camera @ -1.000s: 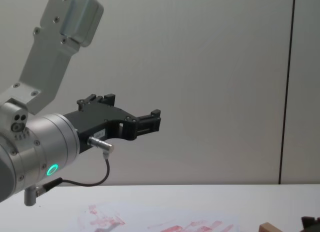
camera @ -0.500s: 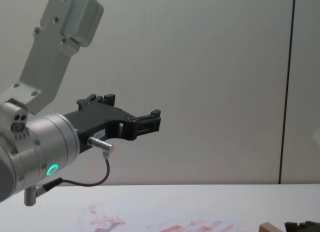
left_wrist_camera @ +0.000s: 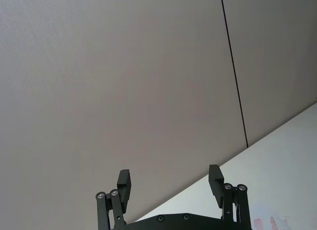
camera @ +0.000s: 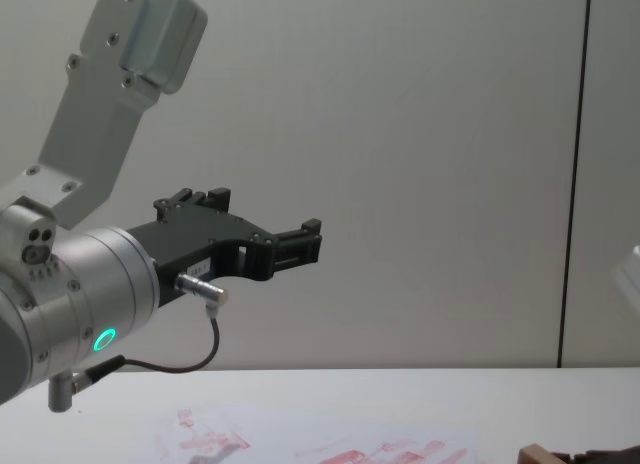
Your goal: Use the one hand to pick up the stamp and affix it onto the A4 paper.
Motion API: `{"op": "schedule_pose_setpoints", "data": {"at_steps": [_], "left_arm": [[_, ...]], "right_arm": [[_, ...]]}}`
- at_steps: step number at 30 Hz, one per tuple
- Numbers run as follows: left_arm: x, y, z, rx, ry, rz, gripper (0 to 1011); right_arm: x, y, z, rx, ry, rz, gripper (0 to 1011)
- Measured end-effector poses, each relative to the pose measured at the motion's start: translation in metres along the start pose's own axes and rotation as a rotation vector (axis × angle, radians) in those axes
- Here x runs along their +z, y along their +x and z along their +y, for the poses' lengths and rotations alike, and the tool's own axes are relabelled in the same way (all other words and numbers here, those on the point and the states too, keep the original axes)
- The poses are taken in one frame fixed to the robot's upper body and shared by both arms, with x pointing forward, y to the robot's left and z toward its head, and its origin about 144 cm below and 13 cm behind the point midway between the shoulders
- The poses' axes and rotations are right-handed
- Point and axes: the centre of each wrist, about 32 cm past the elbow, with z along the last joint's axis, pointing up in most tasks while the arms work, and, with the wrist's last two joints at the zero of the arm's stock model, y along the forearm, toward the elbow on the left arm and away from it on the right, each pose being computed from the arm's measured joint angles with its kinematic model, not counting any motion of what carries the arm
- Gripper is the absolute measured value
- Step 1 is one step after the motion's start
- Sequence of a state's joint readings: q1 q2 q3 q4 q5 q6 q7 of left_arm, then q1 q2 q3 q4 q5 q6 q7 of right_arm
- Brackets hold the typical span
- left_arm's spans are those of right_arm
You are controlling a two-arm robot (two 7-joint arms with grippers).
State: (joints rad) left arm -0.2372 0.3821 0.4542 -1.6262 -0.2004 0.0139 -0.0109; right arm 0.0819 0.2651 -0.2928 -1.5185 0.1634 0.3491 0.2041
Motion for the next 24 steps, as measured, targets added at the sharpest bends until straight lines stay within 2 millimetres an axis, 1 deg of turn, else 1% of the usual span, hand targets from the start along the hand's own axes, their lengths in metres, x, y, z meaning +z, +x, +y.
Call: {"op": "schedule_pose_setpoints", "data": {"at_steps": [3,4,6,10,17,24], "left_arm": [[0.000,0.000,0.000,0.000,0.000,0.000,1001],[0.000,0.000,0.000,0.000,0.000,0.000,1002],[0.000,0.000,0.000,0.000,0.000,0.000,1001],[0.000,0.000,0.000,0.000,0.000,0.000,1001],[0.000,0.000,0.000,0.000,0.000,0.000,1001],[0.000,0.000,0.000,0.000,0.000,0.000,1001]], "right_arm": [[0.000,0.000,0.000,0.001,0.000,0.000,290],[0.000,0.000,0.000,0.001,0.000,-0.001,235],[0.000,0.000,0.000,0.001,0.001,-0.001,218],[0.001,0.000,0.001,0.001,0.009,-0.003,218],[0.011,-0.001,-0.001,0.008,0.068,-0.004,219],[0.035,-0.004,-0.001,0.050,0.158,-0.006,219]]}}
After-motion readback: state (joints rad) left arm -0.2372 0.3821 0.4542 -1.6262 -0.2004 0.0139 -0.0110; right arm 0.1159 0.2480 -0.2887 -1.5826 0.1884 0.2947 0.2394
